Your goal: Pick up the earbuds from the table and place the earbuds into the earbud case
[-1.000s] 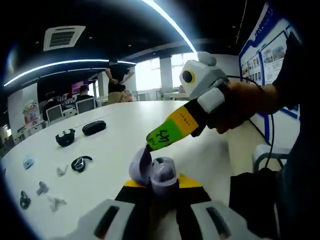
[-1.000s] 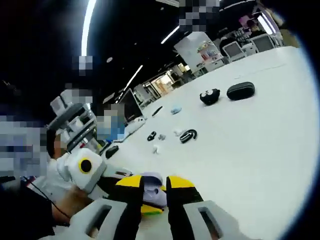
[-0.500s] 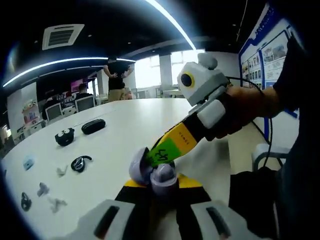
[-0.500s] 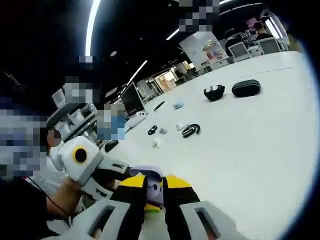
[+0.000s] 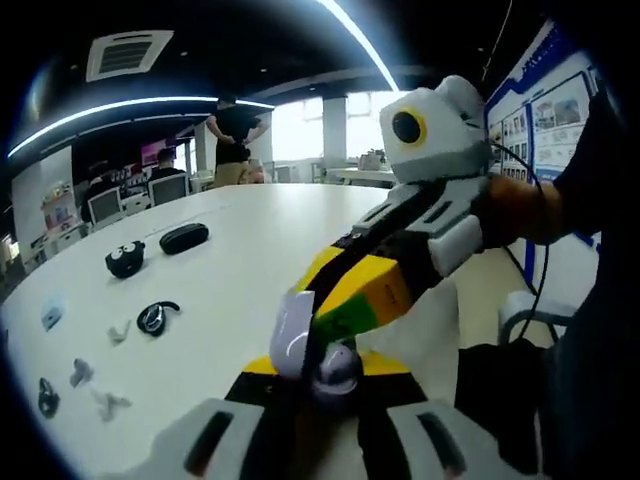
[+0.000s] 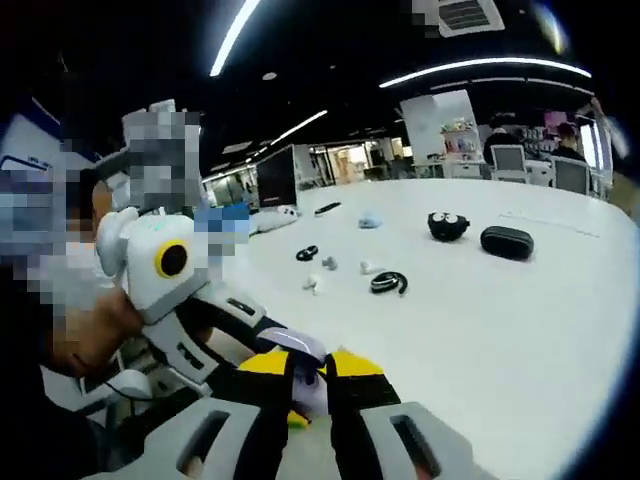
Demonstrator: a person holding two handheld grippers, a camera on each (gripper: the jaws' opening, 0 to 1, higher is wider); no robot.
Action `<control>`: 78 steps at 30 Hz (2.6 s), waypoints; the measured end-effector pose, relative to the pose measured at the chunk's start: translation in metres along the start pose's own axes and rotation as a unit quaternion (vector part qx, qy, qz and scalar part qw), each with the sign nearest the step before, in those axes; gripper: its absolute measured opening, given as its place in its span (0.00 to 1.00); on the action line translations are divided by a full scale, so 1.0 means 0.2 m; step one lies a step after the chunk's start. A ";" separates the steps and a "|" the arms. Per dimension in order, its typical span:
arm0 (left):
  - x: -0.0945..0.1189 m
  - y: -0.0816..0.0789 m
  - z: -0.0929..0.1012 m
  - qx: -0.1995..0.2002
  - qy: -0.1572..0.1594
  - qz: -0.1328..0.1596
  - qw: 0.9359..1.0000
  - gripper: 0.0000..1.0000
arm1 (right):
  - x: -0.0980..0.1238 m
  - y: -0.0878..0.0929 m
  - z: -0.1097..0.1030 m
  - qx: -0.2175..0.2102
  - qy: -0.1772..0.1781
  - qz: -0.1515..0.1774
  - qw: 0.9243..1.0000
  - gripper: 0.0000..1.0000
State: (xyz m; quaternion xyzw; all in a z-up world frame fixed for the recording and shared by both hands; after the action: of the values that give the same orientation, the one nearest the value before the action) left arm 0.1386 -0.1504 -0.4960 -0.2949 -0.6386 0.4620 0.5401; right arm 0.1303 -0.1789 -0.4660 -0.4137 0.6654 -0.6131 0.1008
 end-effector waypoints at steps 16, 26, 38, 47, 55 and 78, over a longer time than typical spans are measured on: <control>0.01 0.02 0.00 0.014 0.002 0.036 0.999 0.22 | 0.00 0.00 0.02 -0.052 -0.027 -0.011 0.998 0.14; 0.01 0.02 -0.01 0.018 -0.001 0.059 0.998 0.21 | 0.03 -0.03 0.04 -0.066 -0.030 -0.019 0.997 0.13; 0.01 0.02 0.00 0.013 0.000 0.067 0.998 0.20 | -0.15 -0.31 0.03 0.062 -0.078 -0.062 0.993 0.13; 0.01 0.02 0.00 0.012 0.001 0.072 0.997 0.20 | -0.55 -0.36 0.06 0.144 -0.089 -0.120 0.978 0.14; 0.00 0.03 0.01 0.013 0.001 0.075 0.997 0.20 | -0.85 -0.31 0.13 0.126 -0.055 -0.161 0.977 0.16; -0.01 0.03 0.01 0.009 -0.001 0.076 0.997 0.20 | -0.96 -0.26 0.12 0.133 -0.031 -0.172 0.976 0.11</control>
State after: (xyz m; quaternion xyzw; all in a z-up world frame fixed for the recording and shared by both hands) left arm 0.1362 -0.1500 -0.5024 -0.3373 -0.6107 0.5077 0.5055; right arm 0.2896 -0.0625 -0.4955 -0.5238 0.4934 -0.6910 0.0686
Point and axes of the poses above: the point that each gripper's makers call its tool centre point, and the gripper's own axes: x roughly backward along the fingers, z roughly to its right, y roughly out of its underside, the point moved 3 cm from there along x, roughly backward along the fingers, and after that the axes turned 3 degrees about y, right-handed, at the moved point
